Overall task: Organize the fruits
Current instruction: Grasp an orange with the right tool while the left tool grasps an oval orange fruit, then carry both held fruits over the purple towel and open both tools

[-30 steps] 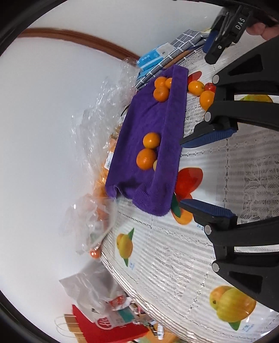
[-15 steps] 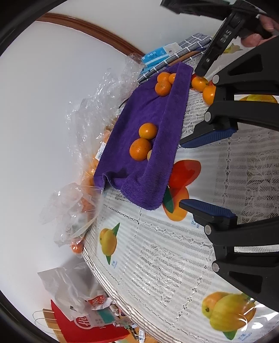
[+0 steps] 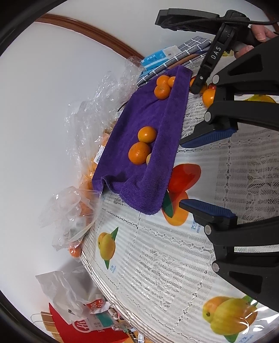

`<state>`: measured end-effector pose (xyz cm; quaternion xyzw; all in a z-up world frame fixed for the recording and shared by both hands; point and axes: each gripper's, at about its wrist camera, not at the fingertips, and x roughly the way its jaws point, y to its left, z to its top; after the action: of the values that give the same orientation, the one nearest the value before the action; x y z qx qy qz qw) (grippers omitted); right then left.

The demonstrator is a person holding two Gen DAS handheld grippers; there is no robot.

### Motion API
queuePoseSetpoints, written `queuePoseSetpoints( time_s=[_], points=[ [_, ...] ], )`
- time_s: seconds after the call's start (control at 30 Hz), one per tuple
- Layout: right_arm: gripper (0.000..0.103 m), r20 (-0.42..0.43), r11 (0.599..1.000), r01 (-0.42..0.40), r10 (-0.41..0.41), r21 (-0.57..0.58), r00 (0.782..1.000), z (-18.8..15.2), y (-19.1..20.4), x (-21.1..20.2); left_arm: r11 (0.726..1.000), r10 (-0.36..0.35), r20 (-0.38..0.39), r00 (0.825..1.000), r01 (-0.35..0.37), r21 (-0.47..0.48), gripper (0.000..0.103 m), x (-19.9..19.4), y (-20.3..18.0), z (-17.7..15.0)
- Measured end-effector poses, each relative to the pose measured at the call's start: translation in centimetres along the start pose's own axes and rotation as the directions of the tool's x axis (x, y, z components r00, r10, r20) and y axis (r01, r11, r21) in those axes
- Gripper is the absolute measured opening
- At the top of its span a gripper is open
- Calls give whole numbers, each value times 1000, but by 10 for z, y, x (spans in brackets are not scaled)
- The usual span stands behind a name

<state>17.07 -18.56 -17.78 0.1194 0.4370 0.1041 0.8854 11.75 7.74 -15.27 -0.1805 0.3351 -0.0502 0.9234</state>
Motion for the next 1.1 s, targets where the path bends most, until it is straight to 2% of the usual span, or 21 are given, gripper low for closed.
queuePoseSetpoints(
  time_s=[0.1, 0.17, 0.23, 0.3, 0.4, 0.53, 0.73, 0.77, 0.8, 0.83, 1.0, 1.1],
  points=[
    [33, 32, 1000, 15, -15, 0, 999, -1, -3, -10, 1000, -19, -7, 1000, 19, 17, 47, 0, -4, -2],
    [33, 69, 998, 64, -63, -18, 996, -4, -5, -19, 998, -50, -26, 998, 51, 46, 47, 2, -11, -4],
    [33, 102, 995, 93, -89, -29, 991, -8, -10, -31, 988, -113, -66, 991, 120, 96, 47, 5, -23, -7],
    [33, 121, 995, 96, -93, -20, 988, -12, -20, -43, 966, -173, -130, 976, 194, 172, 47, 10, -45, -13],
    [33, 132, 996, 92, -91, -6, 987, -24, -40, -58, 940, -201, -195, 960, 245, 238, 47, 20, -75, -19],
    [33, 137, 996, 90, -93, 30, 986, -33, -62, -69, 933, -181, -221, 958, 239, 270, 47, 35, -98, -23],
    [33, 156, 995, 89, -95, 43, 983, -37, -66, -74, 921, -189, -275, 943, 267, 282, 47, 47, -108, -27],
    [33, 156, 995, 96, -99, 30, 983, -37, -63, -74, 924, -176, -281, 943, 256, 283, 45, 51, -108, -28],
    [33, 152, 995, 98, -98, 8, 984, -37, -59, -72, 928, -162, -296, 941, 247, 278, 37, 54, -108, -28],
    [33, 149, 996, 93, -90, -11, 985, -37, -56, -71, 929, -171, -298, 939, 255, 269, 37, 55, -107, -28],
    [33, 151, 996, 84, -81, -15, 985, -37, -55, -71, 926, -250, -274, 929, 312, 214, 37, 49, -97, -24],
    [33, 157, 997, 81, -79, -7, 984, -38, -56, -72, 931, -272, -230, 934, 316, 181, 37, 44, -91, -21]
  ],
)
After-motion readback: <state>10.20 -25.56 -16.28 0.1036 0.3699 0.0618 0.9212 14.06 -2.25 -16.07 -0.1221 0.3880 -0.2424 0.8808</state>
